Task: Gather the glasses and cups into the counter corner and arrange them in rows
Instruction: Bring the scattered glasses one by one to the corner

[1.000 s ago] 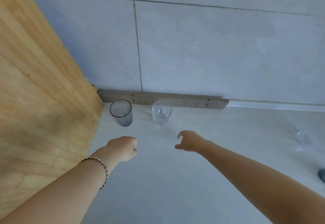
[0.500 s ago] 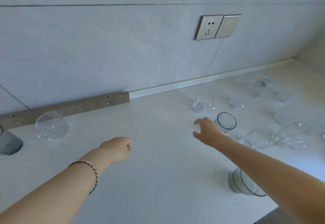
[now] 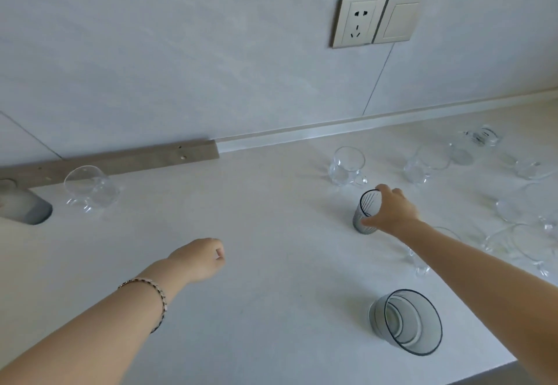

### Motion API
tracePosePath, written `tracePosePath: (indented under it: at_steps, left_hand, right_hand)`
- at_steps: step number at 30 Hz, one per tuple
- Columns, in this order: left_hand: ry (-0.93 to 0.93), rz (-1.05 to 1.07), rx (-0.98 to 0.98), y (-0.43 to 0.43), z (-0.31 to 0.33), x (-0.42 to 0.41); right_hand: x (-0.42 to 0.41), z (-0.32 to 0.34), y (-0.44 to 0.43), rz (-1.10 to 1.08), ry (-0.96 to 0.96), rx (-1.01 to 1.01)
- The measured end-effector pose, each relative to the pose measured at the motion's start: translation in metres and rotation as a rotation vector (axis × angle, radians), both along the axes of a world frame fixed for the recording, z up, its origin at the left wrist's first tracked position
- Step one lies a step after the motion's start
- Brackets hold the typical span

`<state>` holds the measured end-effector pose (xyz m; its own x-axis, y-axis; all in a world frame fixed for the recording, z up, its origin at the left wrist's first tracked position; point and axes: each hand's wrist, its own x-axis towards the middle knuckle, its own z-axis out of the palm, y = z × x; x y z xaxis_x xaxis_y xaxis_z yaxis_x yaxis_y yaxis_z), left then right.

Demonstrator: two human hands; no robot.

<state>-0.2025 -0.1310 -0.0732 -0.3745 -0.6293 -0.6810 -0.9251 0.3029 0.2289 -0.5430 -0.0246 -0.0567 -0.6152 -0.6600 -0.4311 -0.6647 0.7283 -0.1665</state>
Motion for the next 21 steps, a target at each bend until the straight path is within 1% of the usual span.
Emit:
tracePosePath:
  at_steps: [2, 4, 6, 8, 12, 14, 17, 21]
  left_hand:
    - [-0.023, 0.046, 0.001, -0.004, -0.001, 0.021]
    - [-0.033, 0.093, -0.004, -0.008, -0.001, 0.045]
    - [-0.032, 0.14, -0.014, -0.014, 0.0, 0.07]
    - [-0.026, 0.185, -0.025, -0.022, 0.002, 0.099]
    - [-0.036, 0.238, -0.02, -0.042, 0.001, 0.16]
    - [-0.044, 0.251, -0.01, -0.052, -0.001, 0.188]
    - [-0.051, 0.28, -0.001, -0.069, -0.005, 0.224]
    - [-0.05, 0.31, 0.015, -0.088, -0.011, 0.258]
  right_hand:
    - [0.014, 0.002, -0.006, 0.047, 0.026, 0.02]
    - [0.038, 0.004, -0.017, 0.15, 0.04, 0.045]
    - [0.07, 0.006, -0.033, 0.235, 0.01, 0.041]
    - [0.108, 0.006, -0.054, 0.282, -0.06, 0.014]
    - [0.194, 0.006, -0.107, 0.318, -0.254, -0.087]
    - [0.235, 0.006, -0.136, 0.323, -0.321, -0.134]
    - [0.288, 0.003, -0.181, 0.332, -0.348, -0.182]
    - [0.336, -0.006, -0.233, 0.34, -0.29, -0.212]
